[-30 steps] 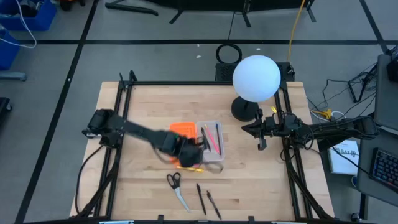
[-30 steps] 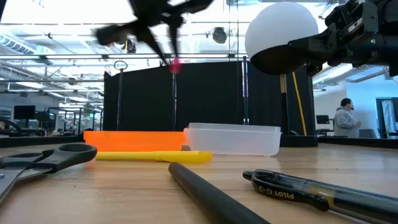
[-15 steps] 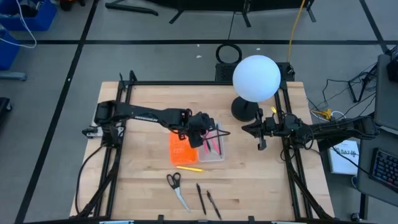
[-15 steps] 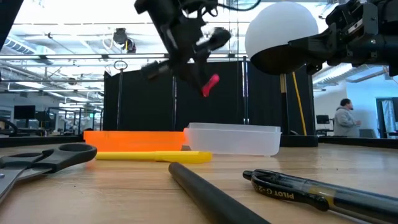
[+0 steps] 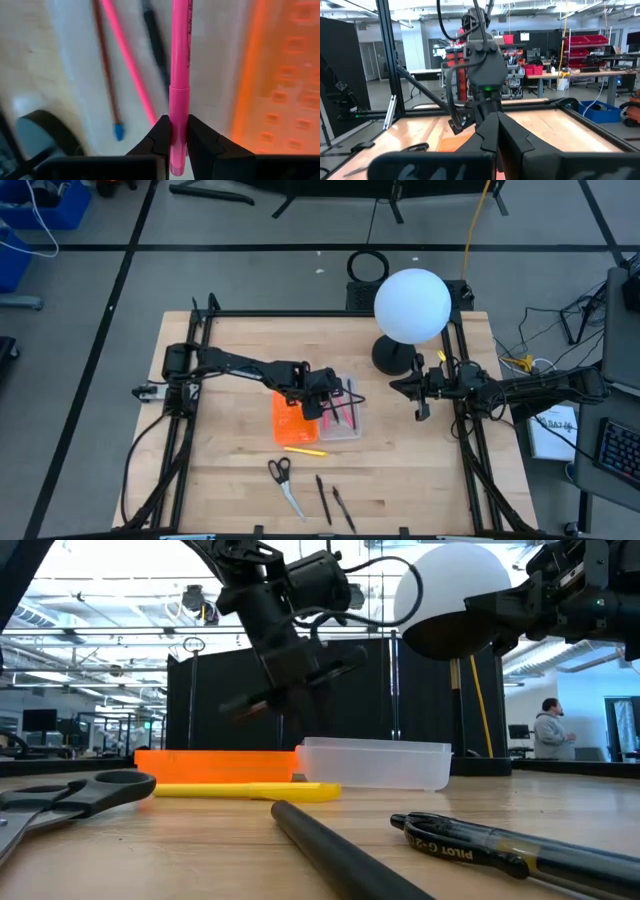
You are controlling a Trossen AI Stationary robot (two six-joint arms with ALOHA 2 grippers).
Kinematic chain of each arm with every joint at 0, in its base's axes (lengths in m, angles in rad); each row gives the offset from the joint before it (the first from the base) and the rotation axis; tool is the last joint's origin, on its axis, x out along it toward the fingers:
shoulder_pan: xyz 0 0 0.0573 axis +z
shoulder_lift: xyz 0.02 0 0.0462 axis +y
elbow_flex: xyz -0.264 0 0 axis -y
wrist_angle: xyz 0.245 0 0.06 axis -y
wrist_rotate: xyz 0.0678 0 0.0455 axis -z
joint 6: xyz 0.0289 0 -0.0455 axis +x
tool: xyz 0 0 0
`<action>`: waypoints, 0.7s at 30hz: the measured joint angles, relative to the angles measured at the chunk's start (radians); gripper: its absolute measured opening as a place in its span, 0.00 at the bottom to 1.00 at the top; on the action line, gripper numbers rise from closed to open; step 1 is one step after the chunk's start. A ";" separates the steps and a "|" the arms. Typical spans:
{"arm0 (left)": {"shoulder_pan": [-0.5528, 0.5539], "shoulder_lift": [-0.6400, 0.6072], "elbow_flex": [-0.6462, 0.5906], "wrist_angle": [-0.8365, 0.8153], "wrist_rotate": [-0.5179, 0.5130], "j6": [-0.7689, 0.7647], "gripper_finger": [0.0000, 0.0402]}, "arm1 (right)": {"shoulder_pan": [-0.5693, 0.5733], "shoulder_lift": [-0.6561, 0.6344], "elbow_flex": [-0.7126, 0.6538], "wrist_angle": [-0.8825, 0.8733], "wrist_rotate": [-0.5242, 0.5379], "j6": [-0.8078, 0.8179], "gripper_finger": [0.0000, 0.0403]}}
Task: Pick & place school supplies into a supply box
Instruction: Put the pink pen into the supply box, then put the right black pen into the supply box
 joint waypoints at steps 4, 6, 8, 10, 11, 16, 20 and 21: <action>0.000 0.014 0.000 -0.012 0.002 -0.001 0.17 | 0.000 0.000 0.000 0.004 0.000 0.000 0.00; 0.000 0.019 0.000 -0.016 0.003 -0.007 0.19 | 0.000 -0.001 0.000 0.004 0.000 0.000 0.00; 0.000 0.025 0.000 -0.015 0.003 -0.012 0.18 | 0.000 -0.001 0.000 0.008 0.000 0.000 0.00; -0.001 0.025 0.000 -0.019 0.004 -0.021 0.17 | 0.000 -0.001 0.000 0.008 0.000 0.000 0.00; -0.001 0.025 0.000 -0.012 0.004 -0.023 0.16 | 0.000 0.000 0.000 0.008 0.000 0.000 0.00; -0.008 0.014 0.000 0.017 -0.029 -0.056 0.16 | 0.000 0.000 0.000 0.008 0.000 0.000 0.00; -0.051 -0.034 0.000 0.036 -0.128 -0.044 0.20 | 0.000 0.000 0.000 0.008 0.000 -0.001 0.00; -0.067 -0.056 0.000 0.042 -0.147 -0.043 0.21 | 0.000 0.000 0.000 0.008 0.000 -0.002 0.00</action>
